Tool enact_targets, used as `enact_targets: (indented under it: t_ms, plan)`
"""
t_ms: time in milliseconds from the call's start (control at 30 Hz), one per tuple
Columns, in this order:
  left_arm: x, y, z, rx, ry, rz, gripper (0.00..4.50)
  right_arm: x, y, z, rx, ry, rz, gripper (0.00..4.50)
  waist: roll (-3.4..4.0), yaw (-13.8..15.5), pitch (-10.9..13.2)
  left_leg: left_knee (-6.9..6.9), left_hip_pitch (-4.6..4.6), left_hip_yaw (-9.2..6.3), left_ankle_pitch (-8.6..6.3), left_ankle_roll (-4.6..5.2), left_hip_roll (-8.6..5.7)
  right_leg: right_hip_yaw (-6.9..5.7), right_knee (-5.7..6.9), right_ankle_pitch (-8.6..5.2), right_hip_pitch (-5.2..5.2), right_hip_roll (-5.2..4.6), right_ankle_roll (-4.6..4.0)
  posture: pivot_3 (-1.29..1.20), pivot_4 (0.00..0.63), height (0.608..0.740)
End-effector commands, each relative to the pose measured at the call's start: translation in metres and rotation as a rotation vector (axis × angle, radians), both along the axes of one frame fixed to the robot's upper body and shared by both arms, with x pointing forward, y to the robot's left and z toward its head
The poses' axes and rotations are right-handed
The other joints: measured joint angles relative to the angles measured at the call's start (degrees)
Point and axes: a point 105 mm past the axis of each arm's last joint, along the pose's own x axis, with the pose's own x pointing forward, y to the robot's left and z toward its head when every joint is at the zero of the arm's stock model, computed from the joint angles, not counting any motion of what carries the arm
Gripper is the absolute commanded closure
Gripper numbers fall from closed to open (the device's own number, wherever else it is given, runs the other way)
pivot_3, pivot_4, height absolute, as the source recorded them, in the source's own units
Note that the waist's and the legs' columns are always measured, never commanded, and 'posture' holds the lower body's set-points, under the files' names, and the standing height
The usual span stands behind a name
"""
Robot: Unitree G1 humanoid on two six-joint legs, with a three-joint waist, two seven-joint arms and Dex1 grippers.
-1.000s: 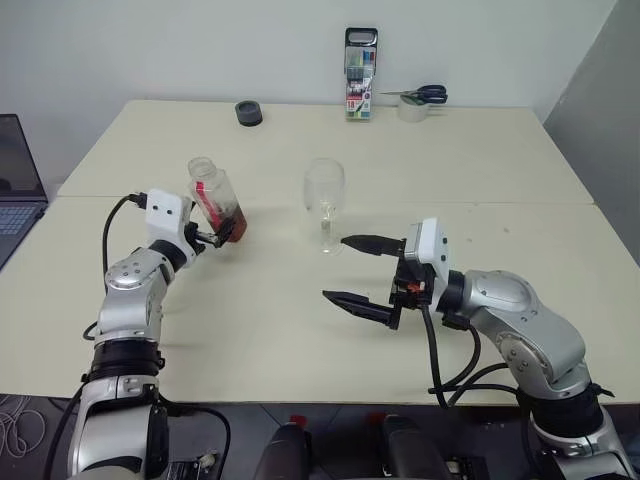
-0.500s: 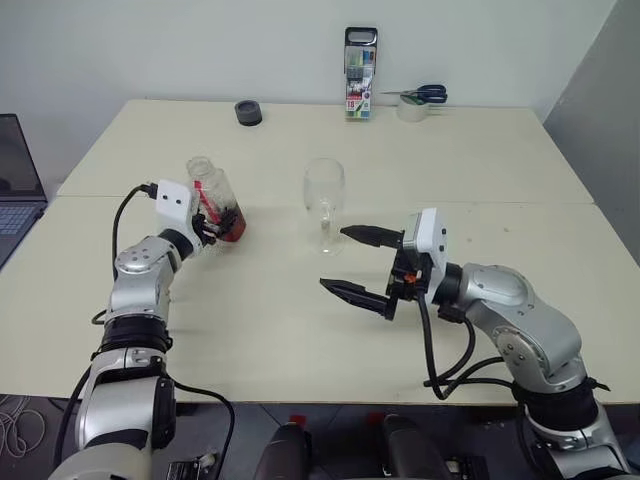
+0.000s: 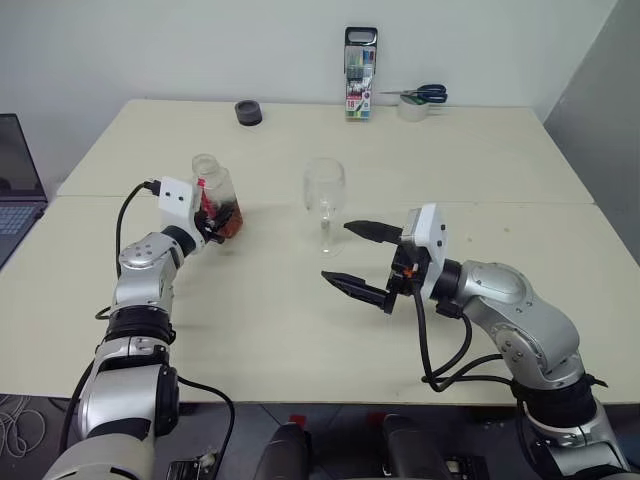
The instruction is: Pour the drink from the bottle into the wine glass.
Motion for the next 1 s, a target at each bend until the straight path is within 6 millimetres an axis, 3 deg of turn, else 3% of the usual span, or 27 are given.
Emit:
enact_targets:
  t_ms: [33,133,433,500,733,1000]
  plan:
    - [-0.001,-0.028,0.046,0.034,-0.14,-0.098,2.81,-0.004,-0.009,0.019,0.029,-0.064,-0.023,0.0,-0.01,0.1,0.0,0.01,-0.03,-0.01,0.0,0.0,-0.01,0.0,0.0,0.0,-0.01,-0.01,0.0,0.0,0.15,0.74]
    - [-0.005,-0.05,0.069,0.134,-0.209,-0.153,2.81,0.003,-0.022,0.024,0.048,-0.062,-0.095,0.0,-0.03,0.1,0.0,0.06,-0.14,-0.09,0.02,-0.04,-0.03,-0.03,-0.02,0.0,-0.05,-0.02,0.0,0.0,0.15,0.74]
    - [-0.003,-0.094,0.095,0.505,-0.377,-0.247,2.81,0.031,-0.034,0.025,-0.025,-0.104,-0.289,0.0,-0.04,0.0,0.0,0.03,-0.09,-0.02,0.01,-0.02,-0.01,0.01,0.04,0.0,-0.07,0.02,0.0,0.0,0.15,0.74]
    - [0.0,-0.097,0.101,0.567,-0.414,-0.242,2.81,0.039,-0.036,0.03,-0.023,-0.147,-0.354,0.0,-0.04,0.0,0.0,0.04,-0.11,-0.02,0.02,-0.02,-0.02,0.01,0.08,0.0,-0.11,0.02,0.0,0.0,0.15,0.74]
    - [0.006,-0.099,0.12,0.767,-0.537,-0.228,2.81,0.04,-0.036,0.021,-0.009,-0.094,-0.327,0.0,-0.04,0.0,0.0,-0.01,-0.14,0.04,0.04,-0.06,-0.05,0.03,0.03,0.0,-0.14,-0.01,0.0,0.0,0.15,0.74]
    - [0.006,-0.102,0.126,0.959,-0.631,-0.25,2.81,0.028,-0.033,0.034,0.075,-0.101,-0.238,0.0,-0.04,0.0,0.0,0.01,-0.17,0.01,0.01,-0.01,-0.07,0.01,0.04,0.0,-0.14,-0.02,0.0,0.0,0.15,0.74]
